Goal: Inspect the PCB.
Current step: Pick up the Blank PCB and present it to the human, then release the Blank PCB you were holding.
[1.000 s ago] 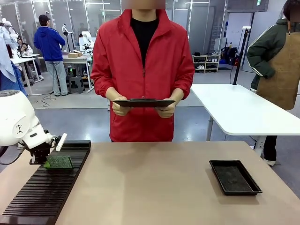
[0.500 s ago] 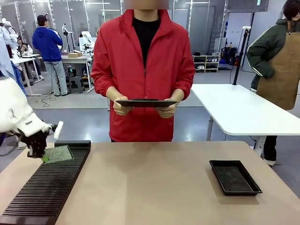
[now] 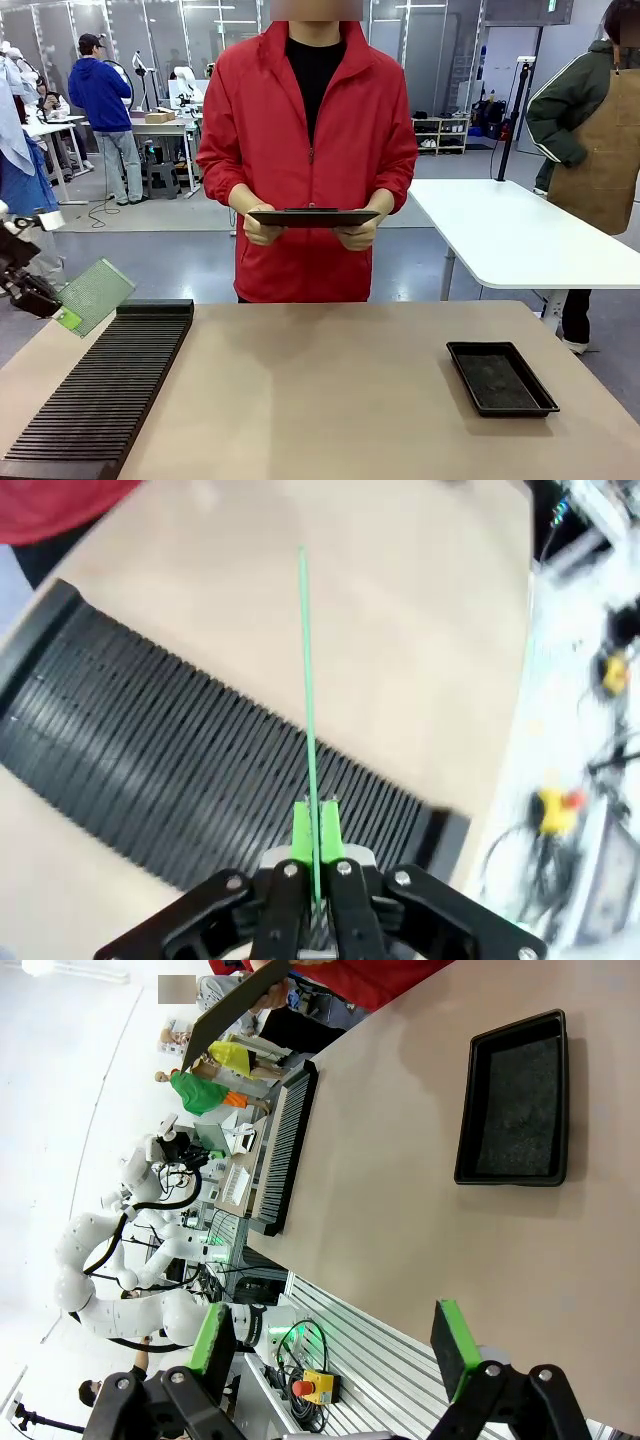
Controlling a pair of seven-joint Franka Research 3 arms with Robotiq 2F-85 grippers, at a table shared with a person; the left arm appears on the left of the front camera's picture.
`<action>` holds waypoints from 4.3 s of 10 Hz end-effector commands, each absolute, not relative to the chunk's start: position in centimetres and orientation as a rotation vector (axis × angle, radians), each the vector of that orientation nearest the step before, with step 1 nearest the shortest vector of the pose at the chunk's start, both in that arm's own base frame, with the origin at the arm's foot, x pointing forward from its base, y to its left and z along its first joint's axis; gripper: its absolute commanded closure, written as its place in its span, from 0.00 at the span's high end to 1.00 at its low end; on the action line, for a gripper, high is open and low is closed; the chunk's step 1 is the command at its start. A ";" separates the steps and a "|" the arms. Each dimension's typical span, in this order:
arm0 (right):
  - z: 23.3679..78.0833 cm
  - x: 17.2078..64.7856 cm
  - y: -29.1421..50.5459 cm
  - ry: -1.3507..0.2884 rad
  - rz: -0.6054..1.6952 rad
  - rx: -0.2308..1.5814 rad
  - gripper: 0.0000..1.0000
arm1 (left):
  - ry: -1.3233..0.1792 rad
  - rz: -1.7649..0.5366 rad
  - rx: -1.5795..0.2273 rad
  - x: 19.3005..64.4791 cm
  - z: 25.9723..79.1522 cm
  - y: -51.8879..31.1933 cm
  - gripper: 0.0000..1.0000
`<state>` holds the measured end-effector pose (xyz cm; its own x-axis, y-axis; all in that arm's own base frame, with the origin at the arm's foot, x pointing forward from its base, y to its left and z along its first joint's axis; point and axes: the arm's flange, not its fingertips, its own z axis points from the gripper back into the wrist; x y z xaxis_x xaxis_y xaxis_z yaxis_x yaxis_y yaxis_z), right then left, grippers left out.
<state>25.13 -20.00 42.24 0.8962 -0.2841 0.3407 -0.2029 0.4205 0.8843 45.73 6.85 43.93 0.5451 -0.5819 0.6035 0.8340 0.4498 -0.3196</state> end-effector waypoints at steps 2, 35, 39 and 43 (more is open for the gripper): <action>42.3 25.1 -20.2 -0.501 -0.037 1.151 1.00 | -0.610 -0.513 -1.026 46.2 40.1 5.8 0.00; 42.3 25.1 -20.2 -0.501 -0.037 1.151 1.00 | 0.046 0.012 -1.583 59.5 37.4 -4.5 0.03; 42.3 25.1 -20.2 -0.501 -0.037 1.151 1.00 | 0.046 0.012 -1.583 59.5 37.4 -4.5 0.03; 42.3 25.1 -20.2 -0.501 -0.037 1.151 1.00 | 0.046 0.012 -1.583 59.5 37.4 -4.5 0.03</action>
<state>25.12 -20.03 42.27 0.8959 -0.2844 0.3413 -0.2031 0.4210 0.8840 60.18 -4.54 37.15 0.9992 -0.0211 -0.0325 -0.0328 -0.0143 -0.9994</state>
